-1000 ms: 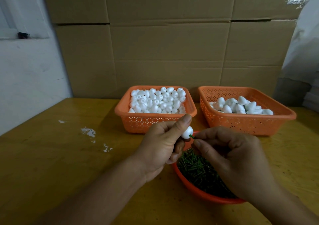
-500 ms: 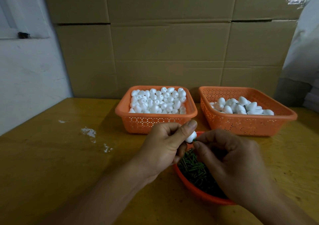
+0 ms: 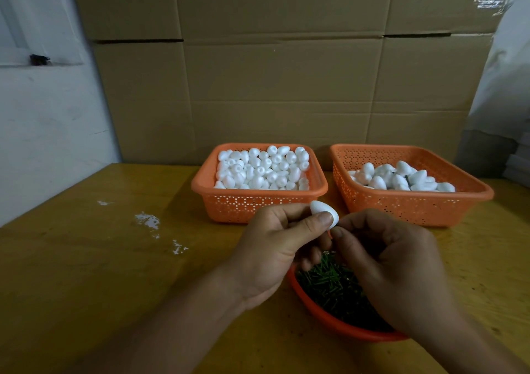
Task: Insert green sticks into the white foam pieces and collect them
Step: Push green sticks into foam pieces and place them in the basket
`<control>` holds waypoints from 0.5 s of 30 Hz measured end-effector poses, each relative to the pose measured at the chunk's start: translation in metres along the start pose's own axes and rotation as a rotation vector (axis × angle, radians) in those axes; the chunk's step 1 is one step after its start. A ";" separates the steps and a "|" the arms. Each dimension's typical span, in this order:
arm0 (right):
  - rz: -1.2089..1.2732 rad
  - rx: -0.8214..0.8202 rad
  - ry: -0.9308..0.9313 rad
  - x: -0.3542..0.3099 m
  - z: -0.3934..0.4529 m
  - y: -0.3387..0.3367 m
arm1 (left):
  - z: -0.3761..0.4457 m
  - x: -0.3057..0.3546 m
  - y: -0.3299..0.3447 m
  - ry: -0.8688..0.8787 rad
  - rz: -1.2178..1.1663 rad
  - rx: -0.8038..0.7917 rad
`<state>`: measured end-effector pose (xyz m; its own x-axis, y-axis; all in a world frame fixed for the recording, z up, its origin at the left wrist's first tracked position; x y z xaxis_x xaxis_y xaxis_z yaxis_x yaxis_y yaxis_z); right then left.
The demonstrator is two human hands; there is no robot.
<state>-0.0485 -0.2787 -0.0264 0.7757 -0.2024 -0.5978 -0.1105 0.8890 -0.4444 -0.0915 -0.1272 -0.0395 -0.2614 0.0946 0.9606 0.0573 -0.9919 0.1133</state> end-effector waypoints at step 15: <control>0.085 0.043 -0.069 -0.010 -0.002 0.003 | -0.001 0.009 0.001 0.181 0.243 0.023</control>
<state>-0.0579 -0.2753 -0.0229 0.8060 -0.0983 -0.5837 -0.1517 0.9189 -0.3642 -0.0951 -0.1271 -0.0311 -0.4045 -0.1637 0.8998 0.1608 -0.9812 -0.1062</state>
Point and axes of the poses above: each hand's wrist, its own z-axis towards the middle knuckle, its own y-axis out of the palm, x = y × z, the point moved 4 cm from there along z, towards the middle knuckle, and after that the axes turned 1 degree about z, right-handed, at the moved point
